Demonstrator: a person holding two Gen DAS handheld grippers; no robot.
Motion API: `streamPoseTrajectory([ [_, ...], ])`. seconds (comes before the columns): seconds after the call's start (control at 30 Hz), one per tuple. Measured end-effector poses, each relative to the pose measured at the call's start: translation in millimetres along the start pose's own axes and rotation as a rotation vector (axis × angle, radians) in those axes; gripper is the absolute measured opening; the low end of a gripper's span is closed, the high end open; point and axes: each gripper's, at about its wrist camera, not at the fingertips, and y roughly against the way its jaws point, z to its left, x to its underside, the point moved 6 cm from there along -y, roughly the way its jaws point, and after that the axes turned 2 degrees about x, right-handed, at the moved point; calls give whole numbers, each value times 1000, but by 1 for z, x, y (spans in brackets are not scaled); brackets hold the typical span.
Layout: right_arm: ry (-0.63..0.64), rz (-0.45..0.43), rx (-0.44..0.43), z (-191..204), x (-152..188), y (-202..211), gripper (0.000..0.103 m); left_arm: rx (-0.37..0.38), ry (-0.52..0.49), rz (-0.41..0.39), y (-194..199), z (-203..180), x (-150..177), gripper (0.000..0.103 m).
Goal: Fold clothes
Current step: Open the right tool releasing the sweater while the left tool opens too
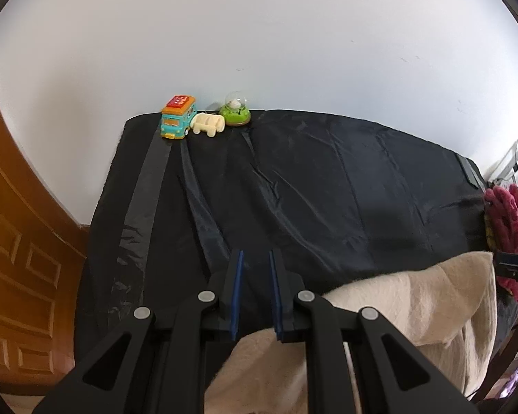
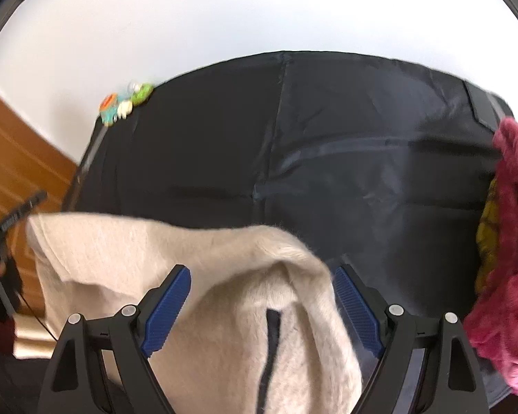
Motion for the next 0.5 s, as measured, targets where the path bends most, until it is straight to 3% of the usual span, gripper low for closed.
streamPoseTrajectory([
  [0.2, 183, 83, -1, 37, 27, -10, 88, 30, -93, 54, 14, -3, 19, 16],
  [0.33, 292, 163, -41, 60, 53, -24, 88, 87, -169, 99, 26, -12, 40, 31],
  [0.5, 377, 218, -39, 84, 75, -47, 88, 115, -309, 163, 31, -32, 68, 34],
])
